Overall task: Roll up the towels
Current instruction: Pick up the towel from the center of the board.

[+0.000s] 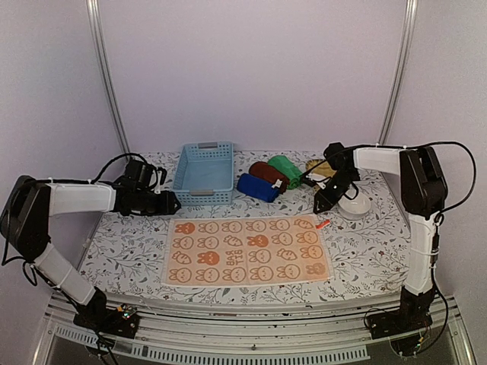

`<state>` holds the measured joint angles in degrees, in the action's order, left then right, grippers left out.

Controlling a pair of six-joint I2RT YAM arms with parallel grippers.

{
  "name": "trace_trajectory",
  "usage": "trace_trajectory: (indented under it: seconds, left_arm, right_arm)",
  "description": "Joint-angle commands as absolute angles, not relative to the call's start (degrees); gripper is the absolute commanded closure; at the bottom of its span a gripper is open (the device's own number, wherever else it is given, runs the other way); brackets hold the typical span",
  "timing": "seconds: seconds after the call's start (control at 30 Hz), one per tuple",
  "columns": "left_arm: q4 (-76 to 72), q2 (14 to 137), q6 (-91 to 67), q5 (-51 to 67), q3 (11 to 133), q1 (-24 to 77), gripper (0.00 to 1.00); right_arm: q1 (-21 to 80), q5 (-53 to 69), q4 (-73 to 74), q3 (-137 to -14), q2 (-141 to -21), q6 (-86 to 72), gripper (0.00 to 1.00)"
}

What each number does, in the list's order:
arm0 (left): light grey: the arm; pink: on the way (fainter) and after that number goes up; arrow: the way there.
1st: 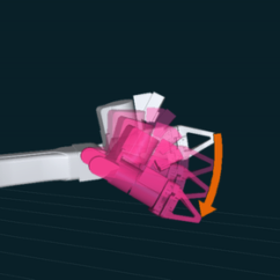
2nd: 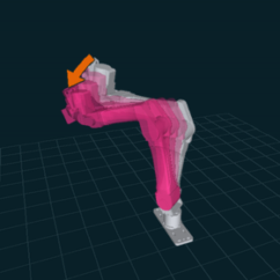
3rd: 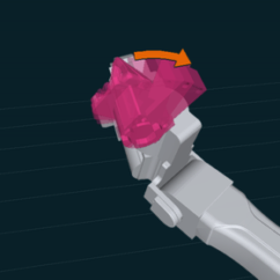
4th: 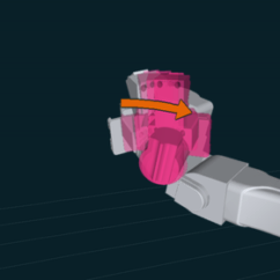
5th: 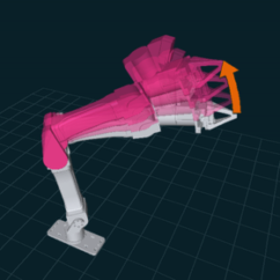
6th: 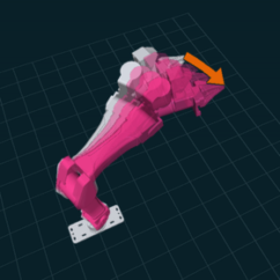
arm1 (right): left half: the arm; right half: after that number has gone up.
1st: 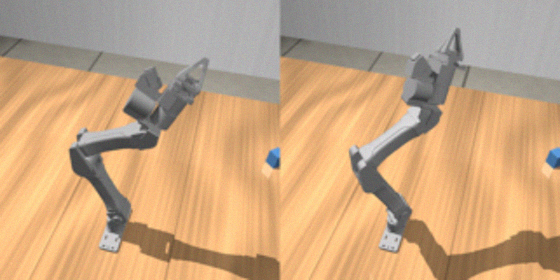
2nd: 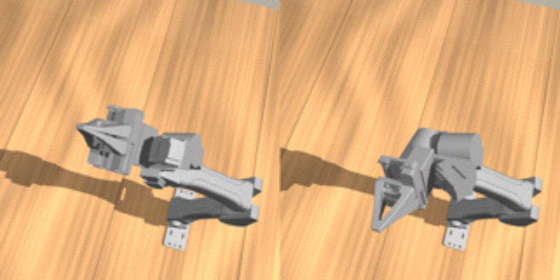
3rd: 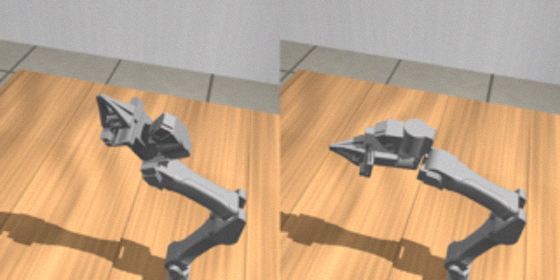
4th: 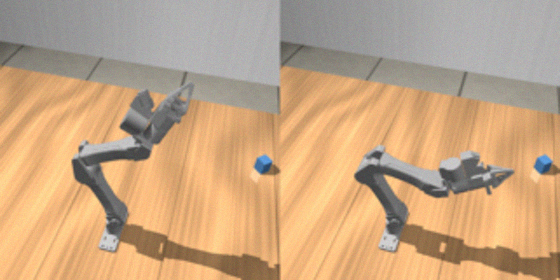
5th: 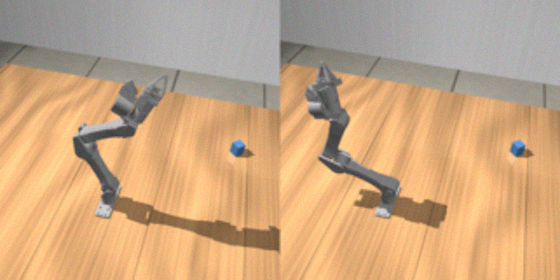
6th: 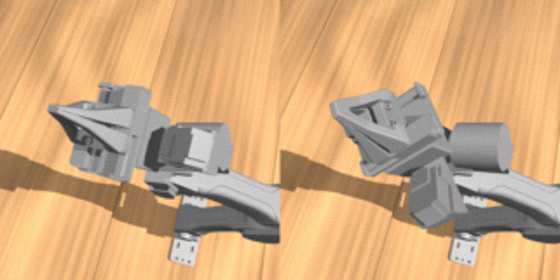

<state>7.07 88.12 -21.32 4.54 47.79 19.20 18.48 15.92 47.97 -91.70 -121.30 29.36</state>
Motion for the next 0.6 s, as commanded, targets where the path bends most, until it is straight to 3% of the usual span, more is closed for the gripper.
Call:
trace_trajectory:
  seconds: [0.0, 0.57]
  left_arm:
    - [6.0, 88.6, -21.7, 6.0, 47.4, 18.7, 0.41]
    - [7.0, 89.5, -22.2, 4.8, 47.5, 18.8, 0.4]
  right_arm:
    - [18.6, 17.7, 49.1, -93.6, -123.8, 29.3, 0.66]
    - [20.4, 14.7, 48.5, -92.9, -125.9, 30.2, 0.66]
